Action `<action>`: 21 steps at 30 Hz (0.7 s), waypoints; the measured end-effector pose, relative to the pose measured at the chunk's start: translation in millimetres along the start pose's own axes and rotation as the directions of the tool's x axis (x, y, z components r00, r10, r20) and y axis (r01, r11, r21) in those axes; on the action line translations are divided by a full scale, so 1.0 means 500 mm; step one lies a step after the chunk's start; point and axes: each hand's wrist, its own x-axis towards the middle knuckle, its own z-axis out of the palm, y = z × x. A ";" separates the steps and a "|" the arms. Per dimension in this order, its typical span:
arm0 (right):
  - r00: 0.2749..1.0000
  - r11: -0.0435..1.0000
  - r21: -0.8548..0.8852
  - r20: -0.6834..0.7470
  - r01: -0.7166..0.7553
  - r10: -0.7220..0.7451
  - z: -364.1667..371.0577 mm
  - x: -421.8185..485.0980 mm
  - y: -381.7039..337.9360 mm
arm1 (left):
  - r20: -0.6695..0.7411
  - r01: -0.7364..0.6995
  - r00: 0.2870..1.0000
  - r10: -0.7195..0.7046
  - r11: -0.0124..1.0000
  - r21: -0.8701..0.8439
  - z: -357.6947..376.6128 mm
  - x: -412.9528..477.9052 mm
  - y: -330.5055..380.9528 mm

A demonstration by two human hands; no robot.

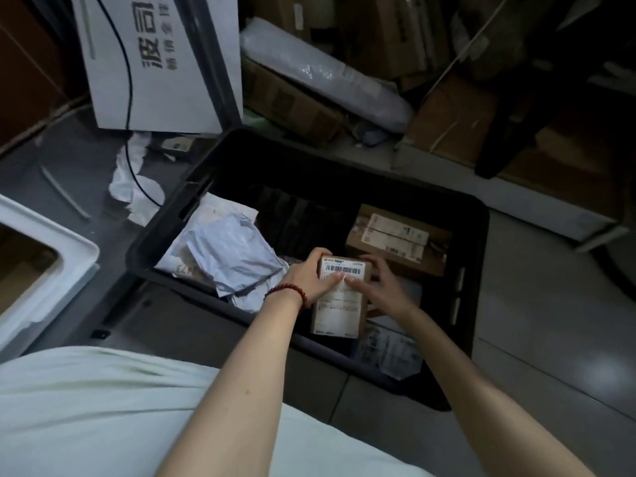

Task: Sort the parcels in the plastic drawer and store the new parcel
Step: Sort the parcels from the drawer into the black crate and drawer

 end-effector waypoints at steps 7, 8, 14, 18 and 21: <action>0.997 0.997 -0.040 -0.033 -0.073 0.072 0.032 0.017 0.047 | 0.078 0.003 0.997 -0.004 1.000 0.015 0.013 -0.002 -0.039; 0.996 0.996 -0.048 -0.046 -0.074 0.071 0.035 0.021 0.052 | 0.112 0.012 0.994 -0.011 1.000 -0.005 0.013 -0.006 -0.043; 0.986 0.977 -0.190 -0.152 -0.095 0.066 0.040 0.018 0.077 | 0.154 -0.029 0.988 0.005 0.988 0.152 0.024 -0.017 -0.044; 0.982 0.951 -0.296 -0.185 -0.095 0.041 0.048 0.020 0.089 | 0.048 -0.037 0.999 0.018 0.901 0.432 0.041 -0.020 -0.028; 0.975 0.917 -0.390 -0.224 -0.079 -0.011 0.056 0.020 0.087 | -0.023 -0.030 0.998 0.052 0.831 0.556 0.046 -0.023 -0.021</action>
